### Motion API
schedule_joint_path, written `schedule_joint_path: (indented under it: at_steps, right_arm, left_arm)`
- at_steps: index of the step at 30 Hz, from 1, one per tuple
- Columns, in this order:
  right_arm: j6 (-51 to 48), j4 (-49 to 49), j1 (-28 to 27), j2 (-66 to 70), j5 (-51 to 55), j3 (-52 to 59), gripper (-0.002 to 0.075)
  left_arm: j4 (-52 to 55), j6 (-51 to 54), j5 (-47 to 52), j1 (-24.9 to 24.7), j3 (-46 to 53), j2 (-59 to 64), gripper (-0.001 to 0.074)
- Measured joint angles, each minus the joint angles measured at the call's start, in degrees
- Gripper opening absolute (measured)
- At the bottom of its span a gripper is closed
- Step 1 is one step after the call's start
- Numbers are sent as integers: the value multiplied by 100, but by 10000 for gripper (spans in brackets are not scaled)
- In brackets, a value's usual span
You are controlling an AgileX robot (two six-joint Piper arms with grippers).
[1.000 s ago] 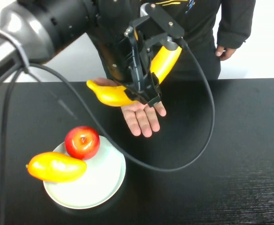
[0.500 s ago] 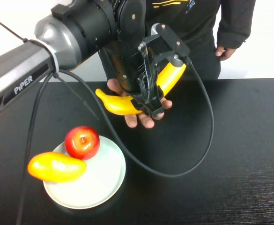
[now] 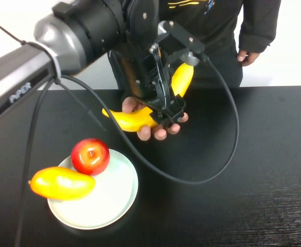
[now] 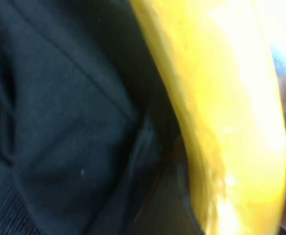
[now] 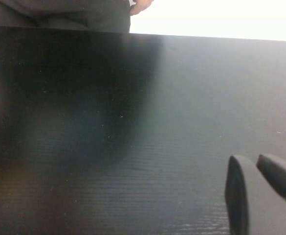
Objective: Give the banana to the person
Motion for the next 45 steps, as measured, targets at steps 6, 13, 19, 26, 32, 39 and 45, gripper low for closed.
schedule_joint_path:
  at_steps: [6, 13, 19, 26, 32, 39, 45]
  right_arm:
    - [0, 0, 0, 0, 0, 0, -7]
    - [0, 0, 0, 0, 0, 0, -7]
    - [0, 0, 0, 0, 0, 0, -7]
    - [0, 0, 0, 0, 0, 0, -7]
    - [0, 0, 0, 0, 0, 0, -7]
    - [0, 0, 0, 0, 0, 0, -7]
    - [0, 0, 0, 0, 0, 0, -7]
  left_arm:
    - [13, -164, 0, 0, 0, -444, 536]
    - [161, -1038, 34, 0, 0, -1115, 351]
    - [505, -1205, 44, 0, 11, -1763, 34]
    - [530, -1302, 12, 0, 1149, -3082, 0]
    - [530, -1553, -1014, 0, 3234, -4728, -1]
    - [530, -2256, -2193, 0, 5437, -6702, -1]
    - [541, -2393, -2104, 0, 6503, -7591, -2]
